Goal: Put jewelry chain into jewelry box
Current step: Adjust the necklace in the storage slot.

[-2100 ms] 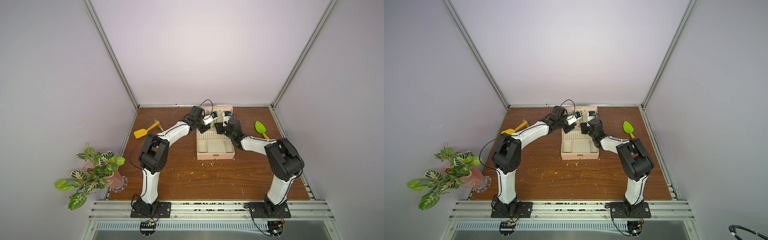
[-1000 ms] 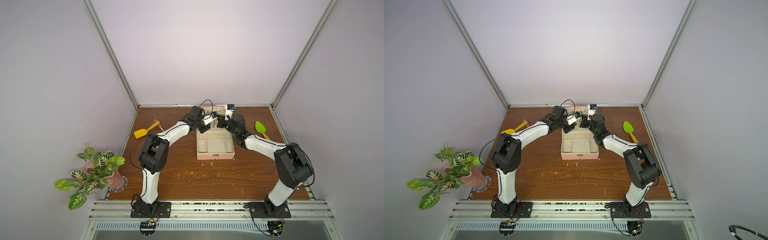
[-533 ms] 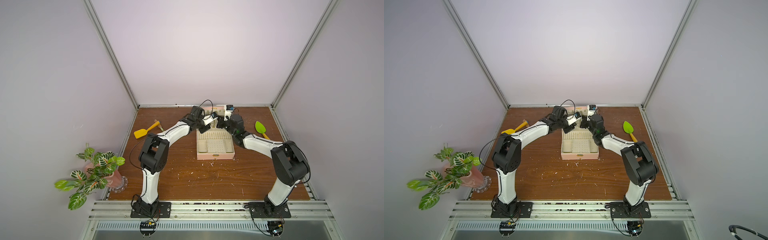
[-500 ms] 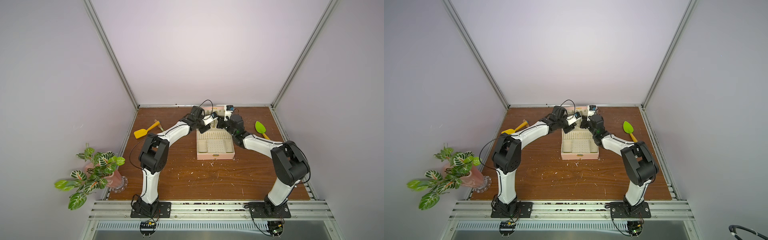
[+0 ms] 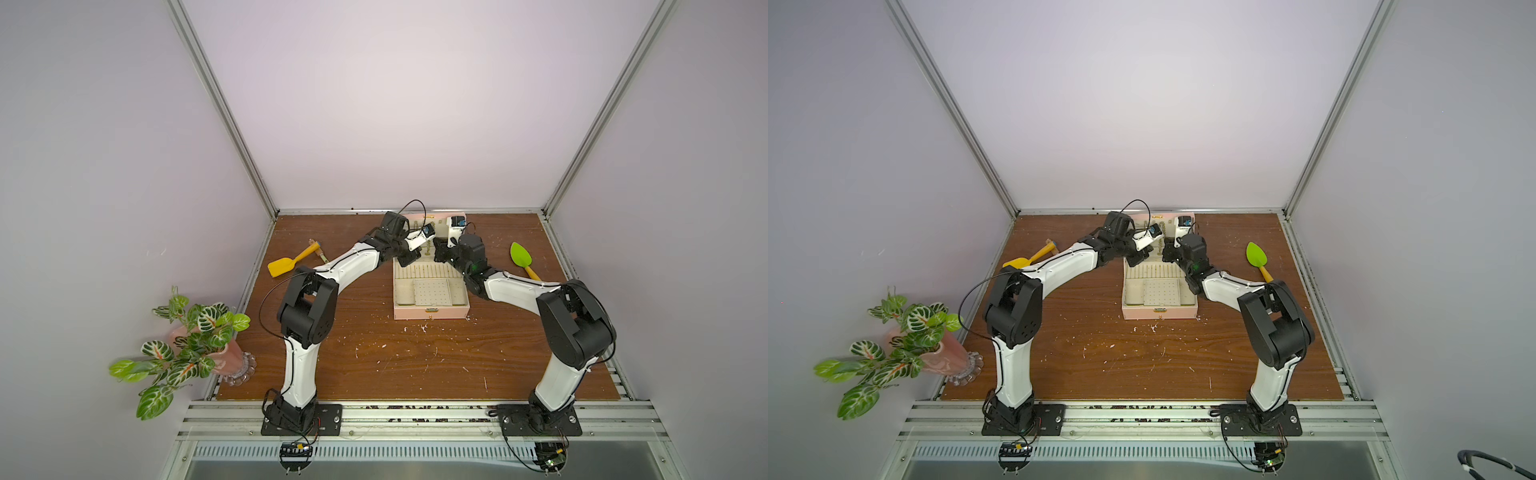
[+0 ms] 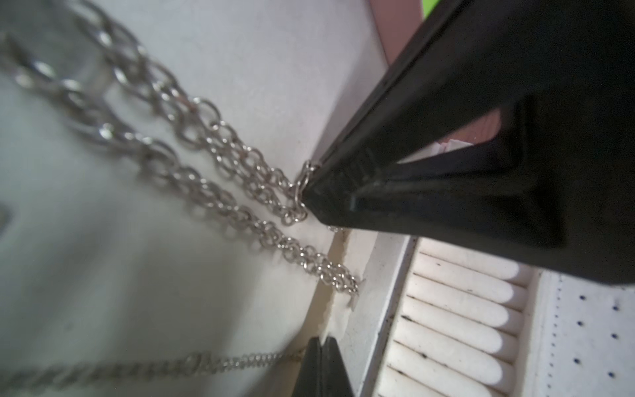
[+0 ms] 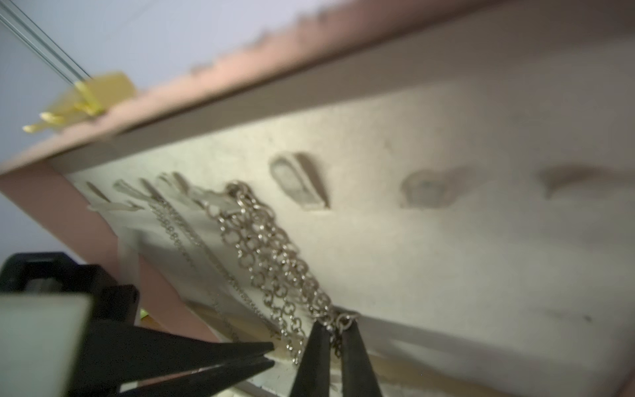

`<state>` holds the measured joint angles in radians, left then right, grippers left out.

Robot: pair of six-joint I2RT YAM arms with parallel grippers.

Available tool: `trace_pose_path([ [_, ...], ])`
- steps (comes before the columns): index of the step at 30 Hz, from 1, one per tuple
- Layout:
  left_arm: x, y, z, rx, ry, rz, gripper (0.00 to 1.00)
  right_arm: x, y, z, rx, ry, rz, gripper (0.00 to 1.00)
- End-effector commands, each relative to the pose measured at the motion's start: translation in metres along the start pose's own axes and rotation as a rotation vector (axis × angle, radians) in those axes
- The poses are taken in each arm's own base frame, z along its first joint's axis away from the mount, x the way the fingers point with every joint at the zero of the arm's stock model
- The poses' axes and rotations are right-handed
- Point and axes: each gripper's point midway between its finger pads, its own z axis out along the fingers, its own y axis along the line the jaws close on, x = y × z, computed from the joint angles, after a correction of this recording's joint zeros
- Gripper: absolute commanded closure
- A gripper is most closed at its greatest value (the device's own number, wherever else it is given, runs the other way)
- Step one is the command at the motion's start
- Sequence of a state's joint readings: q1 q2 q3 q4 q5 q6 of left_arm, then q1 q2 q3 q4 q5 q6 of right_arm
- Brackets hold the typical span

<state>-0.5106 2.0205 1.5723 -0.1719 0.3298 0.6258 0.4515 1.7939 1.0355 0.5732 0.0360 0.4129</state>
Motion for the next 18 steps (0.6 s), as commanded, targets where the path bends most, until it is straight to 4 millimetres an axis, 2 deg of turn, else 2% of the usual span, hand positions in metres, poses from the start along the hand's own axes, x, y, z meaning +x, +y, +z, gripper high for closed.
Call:
trace_pose_path([
  [1, -0.008, -0.004, 0.0, 0.03, -0.051, 0.002, 0.99, -0.017, 0.005, -0.008, -0.011, -0.053, -0.001, 0.8],
  [8, -0.01, -0.004, -0.001, 0.027, -0.055, 0.0, 0.99, -0.023, 0.007, -0.022, -0.03, -0.067, 0.007, 0.74],
  [15, -0.014, 0.003, -0.003, -0.025, -0.087, -0.02, 0.99, -0.036, 0.009, -0.054, -0.07, -0.101, 0.027, 0.62],
  [17, -0.016, 0.008, -0.004, -0.051, -0.096, -0.026, 0.92, -0.039, 0.006, -0.065, -0.071, -0.109, 0.03, 0.59],
  [18, -0.017, 0.01, -0.006, -0.062, -0.1, -0.031, 0.85, -0.039, 0.004, -0.071, -0.069, -0.112, 0.03, 0.58],
])
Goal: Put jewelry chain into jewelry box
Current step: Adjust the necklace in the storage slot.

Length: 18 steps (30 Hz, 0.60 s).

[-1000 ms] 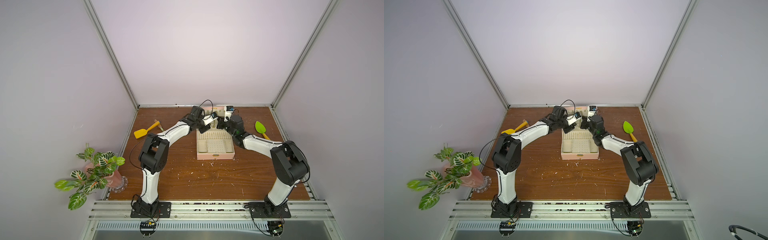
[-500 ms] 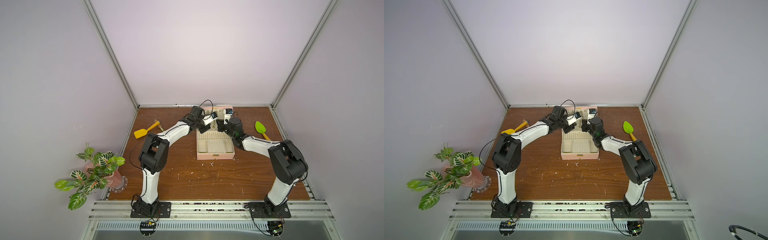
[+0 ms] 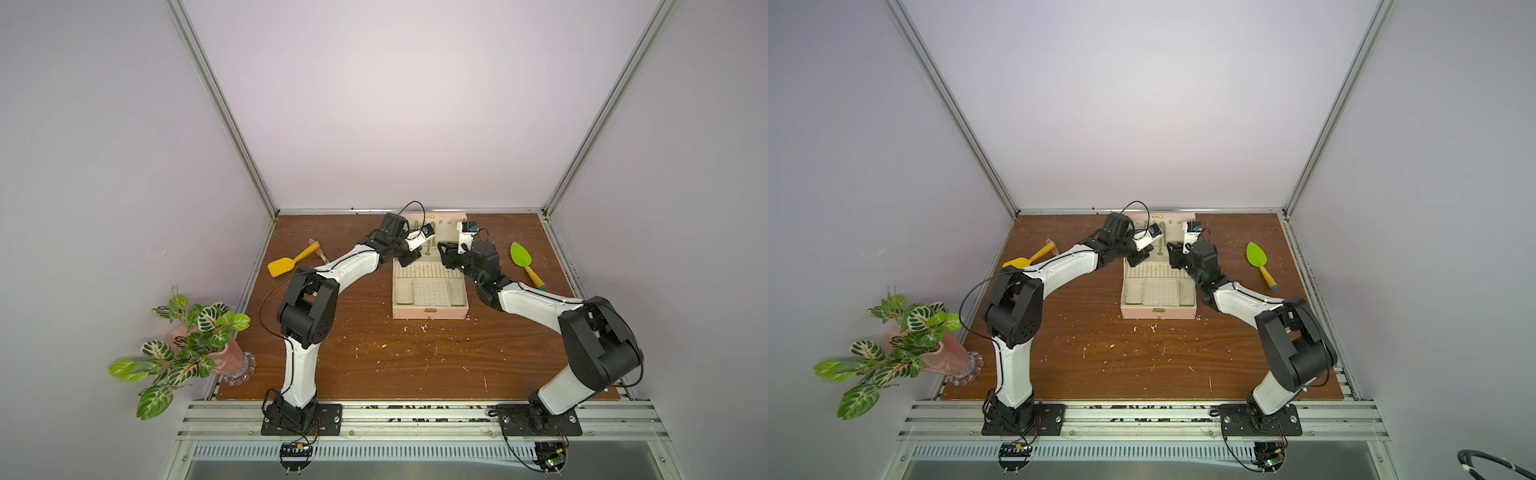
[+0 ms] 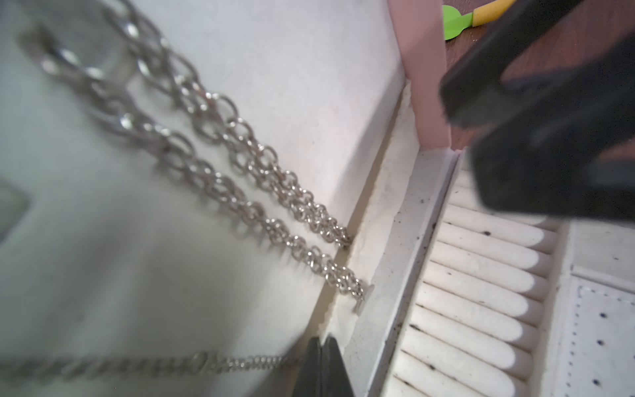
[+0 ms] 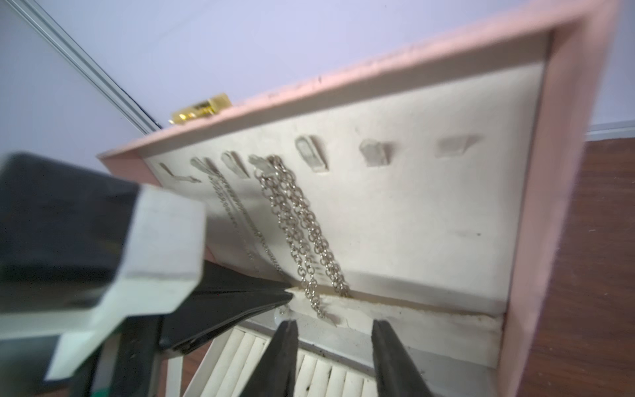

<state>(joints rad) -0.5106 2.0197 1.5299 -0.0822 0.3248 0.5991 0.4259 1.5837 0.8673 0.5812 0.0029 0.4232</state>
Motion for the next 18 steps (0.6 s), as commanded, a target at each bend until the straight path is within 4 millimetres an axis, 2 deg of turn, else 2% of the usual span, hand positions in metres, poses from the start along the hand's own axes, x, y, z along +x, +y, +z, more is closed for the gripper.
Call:
trace_pose_path([
  [1, -0.018, 0.008, -0.01, -0.037, -0.072, -0.02, 0.77, -0.024, 0.007, -0.022, -0.041, -0.066, 0.009, 0.57],
  [4, -0.023, 0.007, -0.014, -0.033, -0.092, -0.022, 0.67, -0.025, 0.003, -0.038, -0.031, -0.067, -0.011, 0.56],
  [9, -0.033, -0.003, -0.023, 0.02, -0.124, -0.021, 0.61, -0.021, -0.005, -0.066, -0.004, -0.051, -0.06, 0.52],
  [15, -0.041, -0.022, -0.048, 0.09, -0.168, -0.059, 0.52, -0.01, -0.024, -0.097, 0.042, -0.048, -0.108, 0.41],
  [18, -0.045, -0.028, -0.067, 0.089, -0.193, -0.105, 0.47, -0.005, -0.037, -0.109, 0.067, -0.058, -0.106, 0.34],
])
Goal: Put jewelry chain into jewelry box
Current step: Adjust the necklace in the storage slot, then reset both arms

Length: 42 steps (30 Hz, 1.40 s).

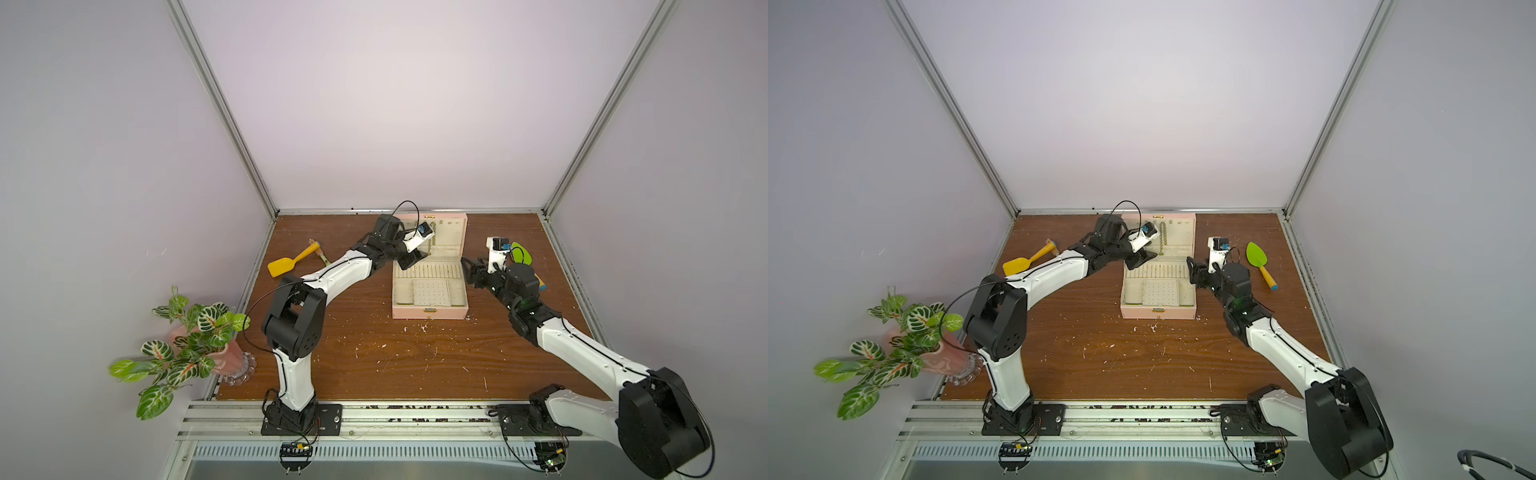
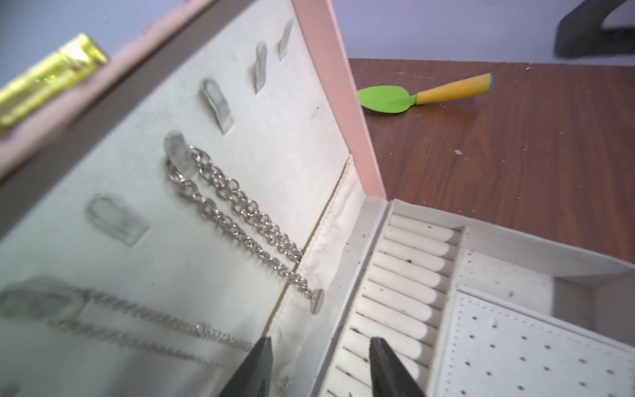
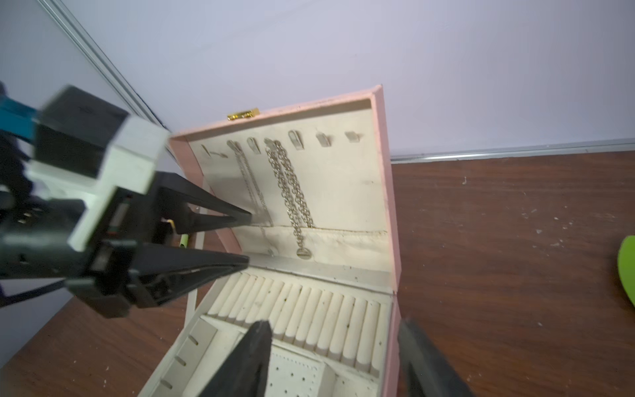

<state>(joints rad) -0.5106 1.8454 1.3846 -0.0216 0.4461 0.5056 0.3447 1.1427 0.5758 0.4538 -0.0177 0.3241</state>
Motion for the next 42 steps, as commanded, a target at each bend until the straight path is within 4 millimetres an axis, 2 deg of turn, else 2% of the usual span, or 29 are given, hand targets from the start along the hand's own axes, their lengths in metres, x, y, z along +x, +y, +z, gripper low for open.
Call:
trace_pose_path([
  [1, -0.012, -0.013, -0.021, 0.025, -0.061, -0.061, 0.46, -0.001, -0.012, -0.014, 0.028, -0.023, -0.021, 0.32],
  [5, -0.003, -0.015, -0.057, -0.103, -0.104, -0.129, 0.33, 0.006, -0.032, -0.022, 0.059, -0.034, -0.006, 0.27],
  [6, 0.007, -0.012, -0.065, -0.151, -0.094, -0.157, 0.3, 0.008, -0.038, -0.023, 0.07, -0.031, -0.004, 0.26],
  [9, 0.043, 0.002, -0.096, -0.289, -0.064, -0.278, 0.14, 0.01, -0.063, -0.026, 0.124, -0.037, -0.002, 0.23],
  [11, 0.072, 0.019, -0.129, -0.454, -0.065, -0.374, 0.0, 0.015, -0.092, -0.028, 0.225, -0.019, -0.004, 0.2],
  [13, 0.097, 0.033, -0.165, -0.622, -0.08, -0.451, 0.01, 0.016, -0.113, -0.03, 0.292, -0.017, 0.002, 0.18],
  [17, 0.154, 0.059, -0.224, -0.858, -0.128, -0.642, 0.01, 0.014, -0.14, -0.035, 0.355, -0.074, 0.047, 0.12],
  [20, 0.182, 0.066, -0.26, -1.066, -0.161, -0.679, 0.01, 0.013, -0.154, -0.038, 0.399, -0.121, 0.048, 0.07],
  [22, 0.198, 0.065, -0.274, -1.168, -0.149, -0.664, 0.01, 0.015, -0.161, -0.039, 0.428, -0.138, 0.029, 0.03],
  [26, 0.213, 0.056, -0.284, -1.252, -0.183, -0.59, 0.01, 0.02, -0.162, -0.037, 0.423, -0.168, -0.051, 0.01],
  [30, 0.212, 0.045, -0.272, -1.185, -0.257, -0.506, 0.01, 0.026, -0.154, -0.033, 0.375, -0.158, -0.143, 0.01],
  [33, 0.202, 0.05, -0.254, -1.1, -0.281, -0.453, 0.01, 0.031, -0.146, -0.033, 0.339, -0.179, -0.214, 0.01],
  [35, 0.215, 0.052, -0.238, -1.07, -0.231, -0.459, 0.01, 0.036, -0.14, -0.036, 0.313, -0.207, -0.253, 0.01],
  [36, 0.214, 0.053, -0.241, -1.067, -0.263, -0.464, 0.01, 0.039, -0.138, -0.035, 0.301, -0.209, -0.261, 0.01],
  [38, 0.221, 0.053, -0.234, -1.026, -0.249, -0.47, 0.01, 0.047, -0.136, -0.028, 0.274, -0.19, -0.276, 0.01],
  [39, 0.221, 0.059, -0.234, -1.04, -0.248, -0.479, 0.01, 0.052, -0.135, -0.023, 0.261, -0.173, -0.28, 0.01],
  [41, 0.235, 0.072, -0.235, -1.066, -0.214, -0.558, 0.01, 0.06, -0.135, -0.011, 0.236, -0.146, -0.294, 0.01],
  [42, 0.239, 0.078, -0.237, -1.084, -0.209, -0.587, 0.01, 0.059, -0.135, -0.012, 0.242, -0.15, -0.292, 0.01],
])
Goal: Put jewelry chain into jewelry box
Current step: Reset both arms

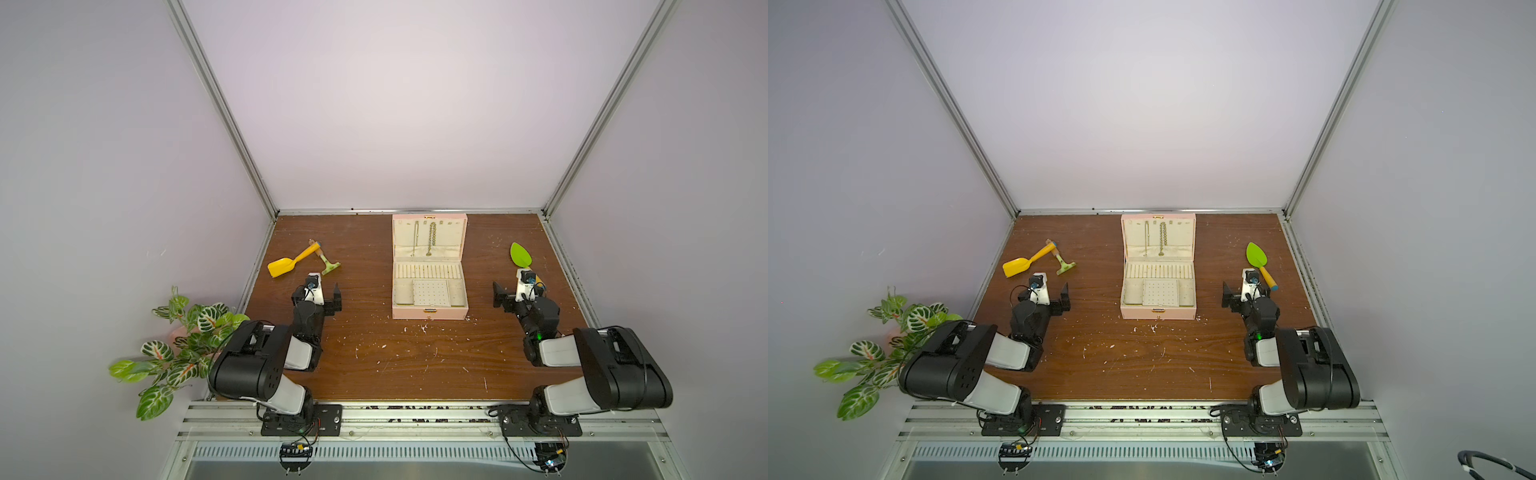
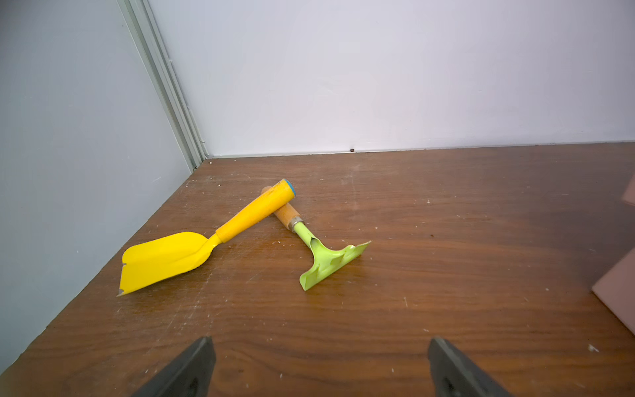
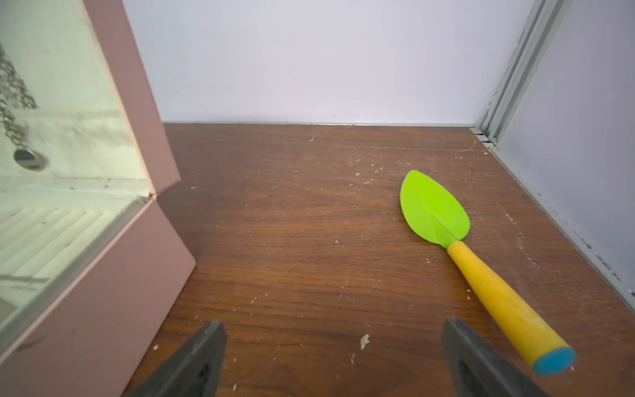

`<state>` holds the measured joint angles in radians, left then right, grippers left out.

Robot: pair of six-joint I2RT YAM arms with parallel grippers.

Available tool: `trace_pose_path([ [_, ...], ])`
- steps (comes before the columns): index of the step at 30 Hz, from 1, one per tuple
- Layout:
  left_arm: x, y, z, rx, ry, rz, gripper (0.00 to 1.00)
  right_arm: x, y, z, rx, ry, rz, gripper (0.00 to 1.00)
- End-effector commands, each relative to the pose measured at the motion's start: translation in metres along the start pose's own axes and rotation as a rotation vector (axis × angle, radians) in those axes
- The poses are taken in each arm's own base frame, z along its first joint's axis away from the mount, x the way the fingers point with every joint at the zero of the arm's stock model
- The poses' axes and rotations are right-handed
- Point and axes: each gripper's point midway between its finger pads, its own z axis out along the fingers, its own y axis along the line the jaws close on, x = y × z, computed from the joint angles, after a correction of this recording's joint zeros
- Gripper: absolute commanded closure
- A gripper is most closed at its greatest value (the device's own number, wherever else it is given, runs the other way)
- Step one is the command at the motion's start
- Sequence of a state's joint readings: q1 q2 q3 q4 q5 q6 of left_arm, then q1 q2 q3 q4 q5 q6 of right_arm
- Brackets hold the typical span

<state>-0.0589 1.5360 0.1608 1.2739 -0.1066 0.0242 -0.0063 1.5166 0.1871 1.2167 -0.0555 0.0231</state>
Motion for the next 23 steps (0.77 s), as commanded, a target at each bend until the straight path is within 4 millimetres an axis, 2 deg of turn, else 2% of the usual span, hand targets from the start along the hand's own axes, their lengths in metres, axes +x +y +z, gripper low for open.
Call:
trace_pose_path([
  [1, -0.0199, 0.0104, 0.0128, -0.02, -0.042, -0.059, 0.01, -0.0293, 0.0054, 0.007, -0.021, -0.104, -0.048, 0.0],
  [23, -0.0193, 0.0098, 0.0121, -0.018, -0.04, -0.057, 0.01, -0.028, 0.0024, 0.0078, 0.001, -0.097, -0.042, 0.0],
])
